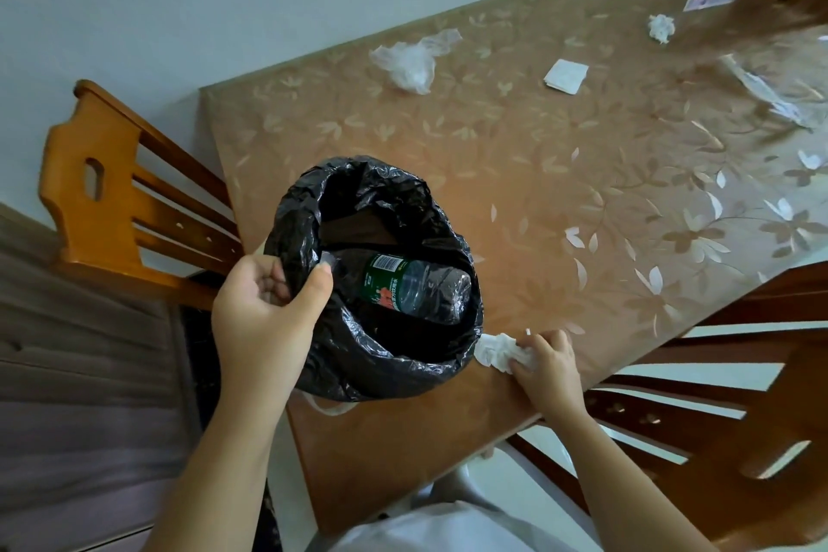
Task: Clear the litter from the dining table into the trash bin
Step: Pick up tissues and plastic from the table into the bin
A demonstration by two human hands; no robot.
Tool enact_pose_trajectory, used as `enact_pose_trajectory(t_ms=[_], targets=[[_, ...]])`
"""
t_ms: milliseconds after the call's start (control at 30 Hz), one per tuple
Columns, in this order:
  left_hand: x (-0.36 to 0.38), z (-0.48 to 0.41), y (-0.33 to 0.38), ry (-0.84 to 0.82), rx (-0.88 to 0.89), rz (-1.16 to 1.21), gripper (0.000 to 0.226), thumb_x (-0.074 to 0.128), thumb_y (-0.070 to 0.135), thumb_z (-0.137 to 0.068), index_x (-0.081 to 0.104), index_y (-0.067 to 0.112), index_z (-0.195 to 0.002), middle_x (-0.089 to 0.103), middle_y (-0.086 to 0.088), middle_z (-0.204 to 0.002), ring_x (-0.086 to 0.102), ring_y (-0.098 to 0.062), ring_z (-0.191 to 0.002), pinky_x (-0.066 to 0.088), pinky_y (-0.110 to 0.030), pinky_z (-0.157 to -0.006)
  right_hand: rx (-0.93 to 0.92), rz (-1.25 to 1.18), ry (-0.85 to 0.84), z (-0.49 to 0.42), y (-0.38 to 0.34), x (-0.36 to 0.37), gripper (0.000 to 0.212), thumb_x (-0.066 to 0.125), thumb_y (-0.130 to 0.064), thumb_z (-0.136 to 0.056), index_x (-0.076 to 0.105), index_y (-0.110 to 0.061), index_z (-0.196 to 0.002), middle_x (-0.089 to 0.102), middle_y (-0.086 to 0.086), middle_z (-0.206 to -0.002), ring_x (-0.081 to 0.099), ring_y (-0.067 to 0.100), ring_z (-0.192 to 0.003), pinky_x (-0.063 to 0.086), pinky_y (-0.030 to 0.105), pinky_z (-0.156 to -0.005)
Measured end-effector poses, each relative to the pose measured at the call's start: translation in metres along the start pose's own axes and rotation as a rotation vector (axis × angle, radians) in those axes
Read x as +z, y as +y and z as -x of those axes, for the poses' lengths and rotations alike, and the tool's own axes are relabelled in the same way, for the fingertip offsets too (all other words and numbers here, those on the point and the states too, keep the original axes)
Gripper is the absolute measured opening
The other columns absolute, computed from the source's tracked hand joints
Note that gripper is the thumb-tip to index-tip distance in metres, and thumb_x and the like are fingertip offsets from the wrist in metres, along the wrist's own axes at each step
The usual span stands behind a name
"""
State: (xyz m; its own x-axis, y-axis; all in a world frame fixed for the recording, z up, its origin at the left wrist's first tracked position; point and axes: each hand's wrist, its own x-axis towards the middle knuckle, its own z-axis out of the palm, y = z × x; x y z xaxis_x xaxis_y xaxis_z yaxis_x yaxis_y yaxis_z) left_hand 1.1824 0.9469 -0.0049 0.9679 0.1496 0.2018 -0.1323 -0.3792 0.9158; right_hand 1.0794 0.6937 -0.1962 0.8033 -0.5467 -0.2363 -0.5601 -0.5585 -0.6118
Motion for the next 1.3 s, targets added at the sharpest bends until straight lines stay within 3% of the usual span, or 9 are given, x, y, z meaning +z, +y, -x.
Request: enact_pose_trajectory(t_ms=[200,567,700,800,967,1033,1167,1233,1300], targets=[[-0.008,-0.001,0.000,0.000,-0.008,0.017,0.026,0.066,0.036,-0.067,0.046,0.020,-0.065,0.043,0.004,-0.060,0.043,0.002,-0.050,0.036,-0.010,-0.048,-0.003,-0.093,0.020,0.000,-0.002,-0.003,0.014,0.063,-0.011,-0.075,0.057,-0.011,-0.087,0.046,0.001,-0.082,0.048,0.021,-0.074,0.033,0.029,-0.060],[-0.031,-0.011,-0.011,0.009,-0.030,0.062,0.024,0.073,0.024,-0.074,0.050,0.016,-0.069,0.048,0.002,-0.064,0.044,0.002,-0.050,0.039,-0.011,-0.048,0.029,-0.347,0.192,0.002,-0.039,-0.034,0.017,0.062,-0.014,-0.078,0.050,-0.023,-0.085,0.055,-0.011,-0.077,0.051,0.006,-0.072,0.035,0.018,-0.056],[-0.038,-0.014,-0.012,0.008,-0.016,0.050,0.027,0.072,0.032,-0.070,0.048,0.020,-0.066,0.046,0.004,-0.062,0.043,0.001,-0.049,0.037,-0.012,-0.047,-0.051,-0.438,0.290,0.001,-0.074,-0.054,0.017,0.063,-0.015,-0.078,0.050,-0.022,-0.086,0.055,-0.005,-0.078,0.051,0.009,-0.071,0.037,0.018,-0.057],[-0.043,-0.016,-0.012,0.012,-0.038,0.055,0.030,0.066,0.044,-0.063,0.049,0.020,-0.065,0.049,0.003,-0.061,0.046,-0.008,-0.054,0.039,-0.024,-0.052,-0.158,-0.493,0.315,0.003,-0.112,-0.067,0.018,0.063,-0.013,-0.076,0.051,-0.026,-0.082,0.055,-0.007,-0.075,0.050,0.007,-0.067,0.039,0.014,-0.055],[-0.051,-0.017,-0.015,0.001,-0.042,0.057,0.027,0.071,0.036,-0.070,0.049,0.020,-0.066,0.052,0.001,-0.063,0.051,-0.017,-0.058,0.039,-0.028,-0.053,-0.324,-0.448,0.197,0.013,-0.171,-0.076,0.028,0.065,-0.012,-0.075,0.048,-0.034,-0.071,0.054,-0.014,-0.071,0.050,-0.006,-0.063,0.037,0.004,-0.055],[-0.055,-0.016,-0.016,-0.008,-0.053,0.063,0.025,0.071,0.030,-0.073,0.050,0.020,-0.067,0.052,0.001,-0.064,0.051,-0.016,-0.058,0.038,-0.025,-0.052,-0.387,-0.371,0.089,0.018,-0.192,-0.074,0.024,0.066,-0.016,-0.075,0.050,-0.033,-0.073,0.056,-0.014,-0.072,0.051,-0.002,-0.064,0.036,0.002,-0.056],[-0.060,-0.015,-0.016,-0.002,-0.061,0.084,0.022,0.072,0.027,-0.072,0.052,0.018,-0.068,0.054,-0.001,-0.064,0.052,-0.015,-0.059,0.039,-0.022,-0.051,-0.497,-0.241,-0.006,0.024,-0.232,-0.062,0.015,0.064,-0.019,-0.076,0.051,-0.024,-0.081,0.055,-0.009,-0.076,0.049,0.003,-0.067,0.038,0.005,-0.056],[-0.062,-0.013,-0.016,0.007,-0.066,0.084,0.022,0.072,0.025,-0.073,0.052,0.017,-0.068,0.056,-0.003,-0.065,0.054,-0.017,-0.060,0.040,-0.021,-0.050,-0.551,-0.208,-0.040,0.027,-0.249,-0.055,0.017,0.064,-0.021,-0.076,0.051,-0.027,-0.087,0.054,-0.010,-0.080,0.050,0.003,-0.070,0.039,0.007,-0.055],[-0.066,-0.012,-0.017,0.030,-0.078,0.088,0.021,0.073,0.022,-0.073,0.053,0.016,-0.068,0.057,-0.005,-0.065,0.055,-0.017,-0.060,0.042,-0.017,-0.048,-0.612,-0.190,-0.110,0.030,-0.260,-0.049,0.030,0.065,-0.026,-0.076,0.052,-0.026,-0.104,0.055,-0.009,-0.093,0.053,0.004,-0.080,0.039,0.008,-0.065]])
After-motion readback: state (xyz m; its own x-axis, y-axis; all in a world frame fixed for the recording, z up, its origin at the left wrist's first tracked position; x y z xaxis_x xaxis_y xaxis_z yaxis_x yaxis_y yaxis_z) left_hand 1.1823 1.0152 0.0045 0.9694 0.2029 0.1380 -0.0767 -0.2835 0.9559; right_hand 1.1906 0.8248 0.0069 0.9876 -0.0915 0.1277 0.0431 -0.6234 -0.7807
